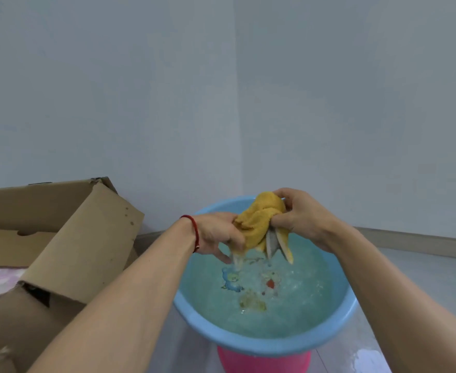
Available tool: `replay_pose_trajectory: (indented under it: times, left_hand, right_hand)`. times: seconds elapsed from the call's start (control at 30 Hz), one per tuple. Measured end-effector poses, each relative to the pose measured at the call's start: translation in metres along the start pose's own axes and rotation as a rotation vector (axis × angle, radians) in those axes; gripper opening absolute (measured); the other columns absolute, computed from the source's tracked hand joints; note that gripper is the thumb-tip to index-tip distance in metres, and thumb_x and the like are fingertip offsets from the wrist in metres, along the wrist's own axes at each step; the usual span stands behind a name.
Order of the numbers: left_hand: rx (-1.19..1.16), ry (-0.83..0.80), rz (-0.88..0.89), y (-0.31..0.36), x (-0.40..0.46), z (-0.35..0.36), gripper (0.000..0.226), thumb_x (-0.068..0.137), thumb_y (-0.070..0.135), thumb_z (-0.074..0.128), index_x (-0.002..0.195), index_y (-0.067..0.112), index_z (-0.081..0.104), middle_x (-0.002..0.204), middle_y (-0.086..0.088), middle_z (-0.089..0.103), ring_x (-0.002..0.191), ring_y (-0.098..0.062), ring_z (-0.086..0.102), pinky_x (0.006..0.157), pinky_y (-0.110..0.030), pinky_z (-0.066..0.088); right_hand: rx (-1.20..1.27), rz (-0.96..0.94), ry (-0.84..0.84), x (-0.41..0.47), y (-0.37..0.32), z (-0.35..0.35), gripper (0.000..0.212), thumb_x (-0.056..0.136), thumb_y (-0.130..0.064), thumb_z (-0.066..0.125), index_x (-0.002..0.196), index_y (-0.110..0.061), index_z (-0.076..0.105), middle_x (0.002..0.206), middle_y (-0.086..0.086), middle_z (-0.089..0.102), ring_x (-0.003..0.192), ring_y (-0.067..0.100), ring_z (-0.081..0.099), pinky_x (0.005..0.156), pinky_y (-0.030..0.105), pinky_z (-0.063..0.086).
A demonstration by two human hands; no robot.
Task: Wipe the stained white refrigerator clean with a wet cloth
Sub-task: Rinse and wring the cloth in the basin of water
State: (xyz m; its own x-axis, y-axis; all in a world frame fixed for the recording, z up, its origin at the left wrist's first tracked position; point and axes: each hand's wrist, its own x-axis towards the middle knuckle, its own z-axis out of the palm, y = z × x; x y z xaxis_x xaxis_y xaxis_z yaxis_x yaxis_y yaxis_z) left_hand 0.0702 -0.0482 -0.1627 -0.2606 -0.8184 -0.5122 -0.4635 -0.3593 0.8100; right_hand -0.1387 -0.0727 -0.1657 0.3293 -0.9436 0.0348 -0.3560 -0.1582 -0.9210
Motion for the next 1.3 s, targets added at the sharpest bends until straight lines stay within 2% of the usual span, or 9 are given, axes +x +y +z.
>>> replay_pose_trajectory:
  times: [0.23,0.43,0.57,0.67,0.77,0.9,1.07,1.17,1.3]
  left_hand:
    - [0.037,-0.058,0.180,-0.015,0.024,0.019,0.072,0.080,0.021,0.087,0.136,0.032,0.043,0.119,-0.002,0.069,0.101,-0.016,0.072,0.081,-0.041,0.061]
    - [0.003,0.084,0.325,-0.011,0.043,0.038,0.027,0.081,0.012,0.079,0.106,0.009,0.068,0.084,-0.008,0.070,0.078,-0.022,0.069,0.074,-0.039,0.062]
    - [0.027,0.177,0.376,-0.005,0.051,0.042,0.024,0.087,0.002,0.067,0.075,0.017,0.053,0.064,0.004,0.054,0.060,-0.013,0.053,0.056,-0.025,0.047]
    - [0.545,0.371,0.733,0.010,0.054,0.046,0.026,0.083,0.003,0.071,0.077,0.020,0.052,0.073,0.008,0.050,0.067,-0.011,0.047,0.062,-0.024,0.041]
    - [0.829,0.490,0.944,0.016,0.057,0.047,0.022,0.081,0.003,0.069,0.091,0.020,0.058,0.084,0.002,0.051,0.071,-0.019,0.054,0.064,-0.032,0.046]
    - [1.077,0.599,1.071,-0.013,0.064,0.040,0.028,0.076,-0.006,0.072,0.098,0.009,0.061,0.086,-0.008,0.054,0.062,-0.029,0.056,0.051,-0.037,0.048]
    - [1.323,0.427,0.504,-0.019,0.053,0.046,0.012,0.085,0.014,0.067,0.095,0.016,0.060,0.073,0.002,0.055,0.065,-0.022,0.054,0.051,-0.033,0.043]
    - [0.921,0.185,0.115,-0.008,0.048,0.051,0.013,0.077,0.015,0.074,0.070,0.011,0.064,0.052,0.003,0.059,0.040,-0.015,0.052,0.038,-0.021,0.040]
    - [0.417,-0.140,-0.014,-0.012,0.033,0.034,0.020,0.081,0.005,0.074,0.086,0.012,0.055,0.053,-0.003,0.052,0.042,-0.017,0.044,0.039,-0.021,0.030]
  right_hand:
    - [-0.023,0.070,-0.032,0.002,-0.008,0.000,0.030,0.079,-0.006,0.081,0.104,-0.006,0.066,0.085,0.007,0.072,0.076,0.018,0.072,0.080,0.040,0.065]
    - [0.416,0.162,-0.166,-0.009,-0.007,-0.006,0.034,0.084,0.000,0.071,0.115,0.011,0.067,0.116,0.027,0.072,0.103,0.029,0.071,0.097,0.045,0.059]
    - [0.608,0.388,-0.107,-0.016,0.021,-0.033,0.034,0.079,-0.036,0.066,0.103,-0.012,0.064,0.112,0.012,0.061,0.104,0.027,0.061,0.100,0.062,0.047]
    - [0.750,0.570,-0.078,-0.019,0.042,-0.022,0.064,0.093,-0.063,0.059,0.122,-0.007,0.069,0.127,0.019,0.065,0.113,0.042,0.065,0.087,0.076,0.051]
    - [0.857,0.548,-0.327,-0.025,0.040,-0.007,0.081,0.085,-0.070,0.057,0.126,-0.001,0.069,0.126,0.032,0.063,0.102,0.048,0.070,0.073,0.053,0.063]
    - [0.511,0.415,-0.496,-0.029,0.030,-0.015,0.056,0.093,-0.045,0.065,0.122,0.003,0.063,0.102,0.020,0.065,0.084,0.024,0.069,0.074,0.035,0.061]
    - [-0.564,0.169,-0.513,-0.021,0.032,0.008,0.017,0.096,-0.022,0.069,0.106,-0.010,0.062,0.099,0.003,0.066,0.091,0.025,0.069,0.080,0.036,0.059]
    - [-0.991,-0.081,-0.401,-0.014,0.035,0.021,0.012,0.094,-0.014,0.064,0.102,-0.016,0.054,0.107,0.007,0.060,0.093,0.030,0.060,0.079,0.038,0.050]
    - [-1.063,-0.253,-0.246,-0.012,0.040,0.019,0.022,0.093,-0.012,0.065,0.111,-0.015,0.052,0.109,0.004,0.051,0.096,0.026,0.054,0.074,0.038,0.044]
